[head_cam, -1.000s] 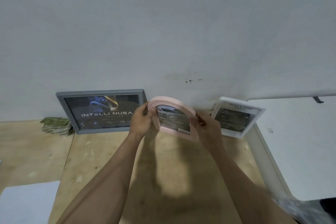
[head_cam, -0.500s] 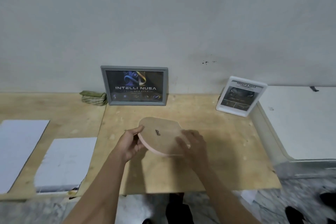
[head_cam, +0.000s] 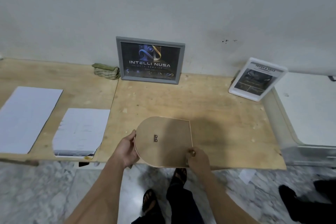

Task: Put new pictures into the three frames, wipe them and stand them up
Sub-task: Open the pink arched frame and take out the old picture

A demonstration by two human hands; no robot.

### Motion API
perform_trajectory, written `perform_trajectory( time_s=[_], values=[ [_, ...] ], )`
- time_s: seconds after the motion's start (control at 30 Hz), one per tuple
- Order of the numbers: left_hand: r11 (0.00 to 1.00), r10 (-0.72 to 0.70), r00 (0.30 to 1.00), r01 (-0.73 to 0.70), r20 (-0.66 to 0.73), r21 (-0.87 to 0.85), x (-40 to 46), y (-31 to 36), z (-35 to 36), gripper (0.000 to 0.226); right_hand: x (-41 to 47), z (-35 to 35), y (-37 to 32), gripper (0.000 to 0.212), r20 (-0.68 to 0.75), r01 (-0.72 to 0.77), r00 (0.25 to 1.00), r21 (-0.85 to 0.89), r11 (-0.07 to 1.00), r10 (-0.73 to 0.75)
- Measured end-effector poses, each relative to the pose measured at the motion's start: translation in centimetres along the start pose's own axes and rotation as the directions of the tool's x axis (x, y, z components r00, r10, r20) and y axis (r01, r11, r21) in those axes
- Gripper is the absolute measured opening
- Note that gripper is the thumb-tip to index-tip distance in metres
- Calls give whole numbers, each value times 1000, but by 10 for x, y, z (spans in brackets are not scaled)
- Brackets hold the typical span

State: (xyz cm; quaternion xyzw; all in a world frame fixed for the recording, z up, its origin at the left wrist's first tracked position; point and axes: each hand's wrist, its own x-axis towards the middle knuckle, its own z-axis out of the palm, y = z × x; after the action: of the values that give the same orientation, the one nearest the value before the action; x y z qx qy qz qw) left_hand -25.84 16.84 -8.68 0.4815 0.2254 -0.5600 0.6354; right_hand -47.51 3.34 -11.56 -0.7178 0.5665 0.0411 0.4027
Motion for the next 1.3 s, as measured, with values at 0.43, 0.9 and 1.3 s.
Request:
perform_trajectory(
  time_s=[0.43, 0.9, 1.3],
  values=[
    [770, 517, 837, -365, -177, 523, 11, 9, 3, 20, -4, 12, 6, 47, -24, 74, 997, 24, 997, -74],
    [482, 639, 746, -197, -188, 854, 10, -2, 20, 9, -8, 22, 8, 48, -73, 105, 991, -41, 994, -108],
    [812, 382, 885, -183, -267, 555, 34, 25, -23, 6, -14, 16, 10, 47, -50, 112, 992, -16, 994, -112]
  ],
)
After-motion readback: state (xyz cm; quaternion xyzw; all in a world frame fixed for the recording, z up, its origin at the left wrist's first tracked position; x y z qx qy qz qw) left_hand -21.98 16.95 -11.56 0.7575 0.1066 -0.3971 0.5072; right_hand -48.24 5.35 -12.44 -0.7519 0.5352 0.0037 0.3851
